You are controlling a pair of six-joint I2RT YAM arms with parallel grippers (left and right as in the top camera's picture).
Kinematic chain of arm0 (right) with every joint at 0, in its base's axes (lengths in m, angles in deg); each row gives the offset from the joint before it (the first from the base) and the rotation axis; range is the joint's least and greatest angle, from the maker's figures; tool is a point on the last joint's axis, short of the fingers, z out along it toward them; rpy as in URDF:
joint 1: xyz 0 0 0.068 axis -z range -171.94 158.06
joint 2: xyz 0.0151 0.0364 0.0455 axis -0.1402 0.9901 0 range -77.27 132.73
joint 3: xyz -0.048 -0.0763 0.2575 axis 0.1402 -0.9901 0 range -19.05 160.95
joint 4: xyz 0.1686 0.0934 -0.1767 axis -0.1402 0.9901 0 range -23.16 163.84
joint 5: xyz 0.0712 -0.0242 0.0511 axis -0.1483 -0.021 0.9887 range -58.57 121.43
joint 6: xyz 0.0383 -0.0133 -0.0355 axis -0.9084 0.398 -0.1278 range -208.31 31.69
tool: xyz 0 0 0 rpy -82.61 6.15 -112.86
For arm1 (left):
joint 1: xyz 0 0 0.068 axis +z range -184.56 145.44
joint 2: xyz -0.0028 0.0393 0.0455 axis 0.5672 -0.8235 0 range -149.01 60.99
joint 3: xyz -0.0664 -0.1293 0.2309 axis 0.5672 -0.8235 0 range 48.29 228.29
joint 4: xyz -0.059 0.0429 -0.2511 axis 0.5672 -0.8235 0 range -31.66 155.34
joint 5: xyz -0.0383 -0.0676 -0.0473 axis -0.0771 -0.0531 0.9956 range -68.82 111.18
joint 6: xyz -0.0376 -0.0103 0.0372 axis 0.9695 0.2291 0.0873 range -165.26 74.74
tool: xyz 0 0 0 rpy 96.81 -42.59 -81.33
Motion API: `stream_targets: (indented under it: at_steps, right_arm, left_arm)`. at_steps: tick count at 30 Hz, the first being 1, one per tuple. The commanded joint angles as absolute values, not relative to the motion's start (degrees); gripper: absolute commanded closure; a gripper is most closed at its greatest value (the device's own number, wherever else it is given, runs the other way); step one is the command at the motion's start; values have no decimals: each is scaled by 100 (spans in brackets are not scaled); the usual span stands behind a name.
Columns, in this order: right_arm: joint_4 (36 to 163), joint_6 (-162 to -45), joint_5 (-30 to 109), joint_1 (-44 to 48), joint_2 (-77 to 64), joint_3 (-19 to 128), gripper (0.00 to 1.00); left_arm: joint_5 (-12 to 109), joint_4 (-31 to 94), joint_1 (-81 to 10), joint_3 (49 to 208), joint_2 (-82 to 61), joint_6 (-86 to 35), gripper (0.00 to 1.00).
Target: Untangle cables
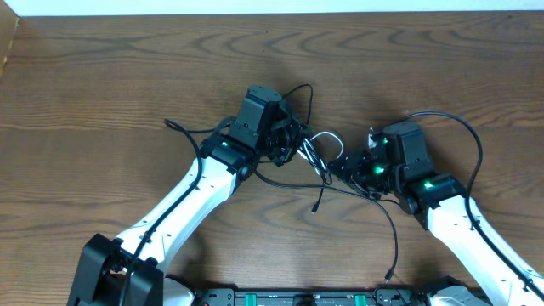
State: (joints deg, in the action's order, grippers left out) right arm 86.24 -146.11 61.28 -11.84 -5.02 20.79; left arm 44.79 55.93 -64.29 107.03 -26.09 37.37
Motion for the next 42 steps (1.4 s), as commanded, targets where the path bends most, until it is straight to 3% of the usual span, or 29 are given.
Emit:
stream_targets:
  at_steps: [1, 12, 14, 15, 18, 22, 32, 33, 34, 36, 38, 39, 42]
  right_arm:
    - [8611, -15520, 6095, -1377, -459, 2048, 69]
    - [7896, -16613, 6528, -1540, 376, 2048, 83]
    - [7776, -16836, 6538, -1540, 442, 2048, 79]
    - [7653, -16996, 6571, -1540, 473, 2048, 69]
    - [7527, -17155, 6829, -1540, 484, 2048, 56]
    - [7527, -17210, 7065, -1543, 484, 2048, 47]
    - [7428, -17402, 6941, -1567, 632, 2048, 40]
    - [7406, -17402, 6875, -1567, 632, 2048, 41]
    - [7326, -17385, 6755, -1567, 632, 2048, 48]
    - [7308, -16858, 6241, -1567, 632, 2048, 60]
    - [7347, -15381, 5157, -1567, 632, 2048, 69]
    - [7347, -14911, 4893, -1567, 632, 2048, 67]
    - [7406, -12944, 4204, -1560, 630, 2048, 43]
  left_arm:
    - [4407, 5576, -6425, 10738, -2509, 3837, 93]
    - [4475, 5562, -6454, 10738, -2509, 3168, 92]
    - [4473, 5552, -6464, 10738, -2509, 3168, 92]
    - [4473, 5552, -6482, 10738, -2509, 3168, 92]
    - [4447, 5554, -6491, 10738, -2509, 3136, 92]
    - [4309, 5556, -6491, 10738, -2509, 2998, 92]
    - [4232, 6378, -6491, 10738, -2509, 2701, 93]
    - [4239, 6371, -6493, 10738, -2509, 2751, 92]
    - [4254, 6376, -6526, 10738, -2509, 2852, 92]
    - [4248, 6367, -6576, 10738, -2509, 2889, 92]
    - [4042, 6043, -6587, 10738, -2509, 2865, 93]
    - [3852, 5820, -6587, 10738, -2509, 2873, 92]
    - [3144, 4852, -6587, 10738, -2509, 3686, 93]
